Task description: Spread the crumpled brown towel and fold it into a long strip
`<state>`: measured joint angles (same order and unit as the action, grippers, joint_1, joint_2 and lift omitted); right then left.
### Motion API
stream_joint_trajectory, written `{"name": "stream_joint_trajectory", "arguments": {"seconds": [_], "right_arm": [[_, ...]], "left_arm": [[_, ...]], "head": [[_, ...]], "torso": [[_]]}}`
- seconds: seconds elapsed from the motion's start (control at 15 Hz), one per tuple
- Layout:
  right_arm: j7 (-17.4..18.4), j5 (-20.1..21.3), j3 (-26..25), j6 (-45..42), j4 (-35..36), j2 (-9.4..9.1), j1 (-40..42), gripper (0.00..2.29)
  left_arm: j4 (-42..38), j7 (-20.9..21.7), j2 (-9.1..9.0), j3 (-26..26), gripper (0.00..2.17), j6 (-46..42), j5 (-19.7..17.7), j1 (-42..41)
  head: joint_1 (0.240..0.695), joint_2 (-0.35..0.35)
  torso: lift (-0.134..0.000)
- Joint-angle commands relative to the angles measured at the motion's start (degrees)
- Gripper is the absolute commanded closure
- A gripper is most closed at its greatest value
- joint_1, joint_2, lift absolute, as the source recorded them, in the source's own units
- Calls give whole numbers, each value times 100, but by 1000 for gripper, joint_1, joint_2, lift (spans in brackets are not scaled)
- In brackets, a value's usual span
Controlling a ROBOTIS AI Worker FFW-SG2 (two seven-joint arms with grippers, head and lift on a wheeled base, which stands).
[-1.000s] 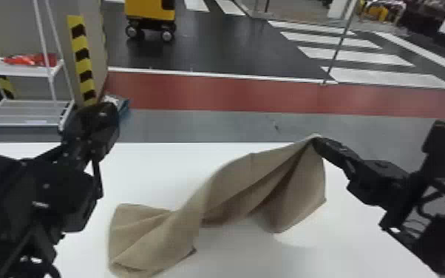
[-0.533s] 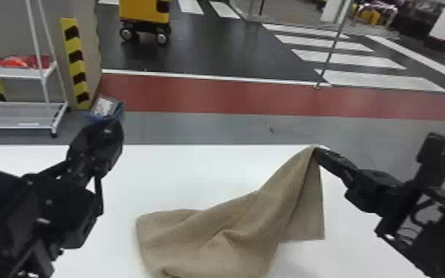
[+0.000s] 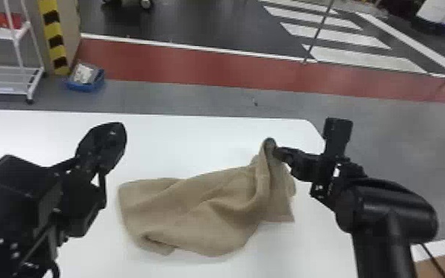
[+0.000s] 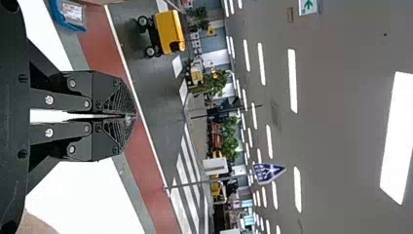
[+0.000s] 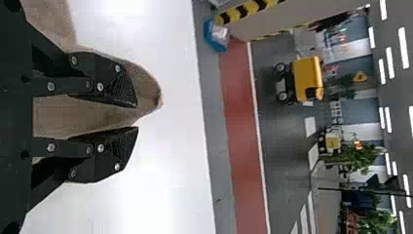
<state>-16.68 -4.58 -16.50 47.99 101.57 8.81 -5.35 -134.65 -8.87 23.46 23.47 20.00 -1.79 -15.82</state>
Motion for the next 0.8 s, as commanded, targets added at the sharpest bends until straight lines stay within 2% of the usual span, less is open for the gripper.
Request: {"name": "stream_joint_trajectory", "arguments": {"seconds": [0.0,0.13,0.2,0.4,0.53,0.73], "right_arm": [[-283,-148,-293,66,170,60,491,56],[-1145,-623,-987,769,662,86,930,90],[-1294,-816,-1198,945,1031,77,1273,140],[-1276,-834,-1418,751,1822,-186,2029,319],[-1224,-781,-1409,365,1831,-274,2240,323],[-1189,-667,-1233,136,1489,-292,2222,444]], "left_arm": [[27,9,10,26,1075,0,4,-18],[88,0,10,34,1075,-158,-5,-18],[141,9,-8,61,1075,-228,-23,0],[264,0,-43,263,1075,-246,-23,132],[291,0,-43,298,1075,-299,-23,132],[291,0,-17,289,1075,-299,-14,123]], "head": [[694,-311],[695,-324],[695,-331],[695,-350],[695,-350],[695,-350]], "torso": [[-123],[-123],[-123],[-123],[-123],[-123]]}}
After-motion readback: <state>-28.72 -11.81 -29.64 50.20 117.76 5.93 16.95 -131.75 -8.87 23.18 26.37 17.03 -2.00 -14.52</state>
